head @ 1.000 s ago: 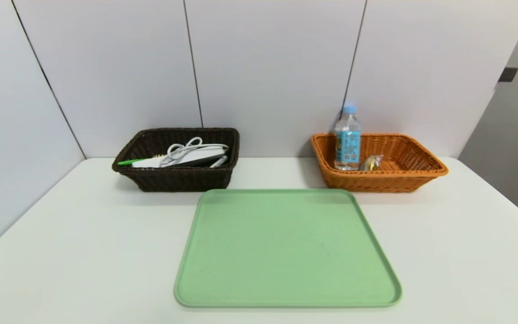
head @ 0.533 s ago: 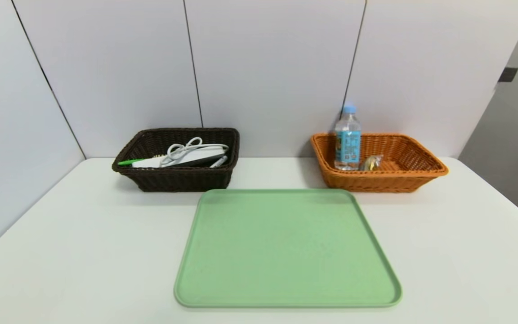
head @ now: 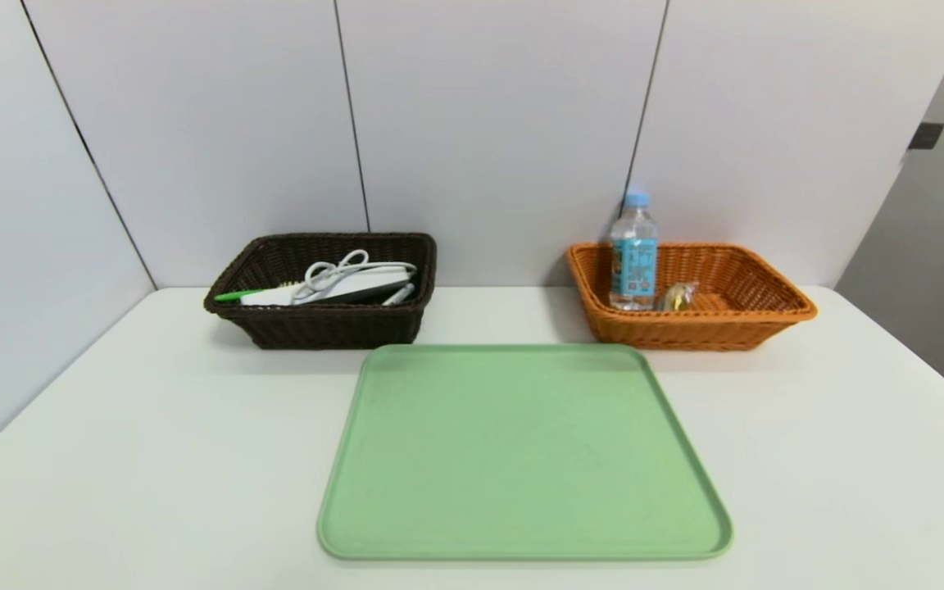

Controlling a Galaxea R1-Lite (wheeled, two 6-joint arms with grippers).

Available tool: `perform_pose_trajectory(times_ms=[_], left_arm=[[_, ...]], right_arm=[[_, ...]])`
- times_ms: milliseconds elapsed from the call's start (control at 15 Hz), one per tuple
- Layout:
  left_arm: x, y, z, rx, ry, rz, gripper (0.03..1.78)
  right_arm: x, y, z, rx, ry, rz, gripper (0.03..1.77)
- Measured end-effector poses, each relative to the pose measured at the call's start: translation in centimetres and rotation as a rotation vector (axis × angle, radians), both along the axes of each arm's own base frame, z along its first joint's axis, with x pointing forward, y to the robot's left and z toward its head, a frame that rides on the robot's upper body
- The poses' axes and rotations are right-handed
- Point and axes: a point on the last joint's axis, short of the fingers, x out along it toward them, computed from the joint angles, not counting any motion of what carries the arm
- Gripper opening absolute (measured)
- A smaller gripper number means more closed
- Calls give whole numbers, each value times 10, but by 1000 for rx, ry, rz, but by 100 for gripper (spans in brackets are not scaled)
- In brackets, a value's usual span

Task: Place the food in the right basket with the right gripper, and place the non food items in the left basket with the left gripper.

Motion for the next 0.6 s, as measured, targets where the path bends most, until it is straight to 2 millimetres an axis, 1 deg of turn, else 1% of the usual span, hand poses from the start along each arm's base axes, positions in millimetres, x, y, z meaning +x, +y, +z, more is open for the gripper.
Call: perform_pose_trajectory(times_ms=[133, 200, 600], left_arm=[[0, 1, 0, -82, 2, 30, 169], [0, 1, 0, -96, 1, 43, 169], [0, 1, 0, -97, 0, 46, 169]], right_arm=[[0, 0, 0, 13, 1, -3, 170], [0, 0, 0, 16, 2, -5, 170], [0, -1, 0, 22, 2, -26, 170]])
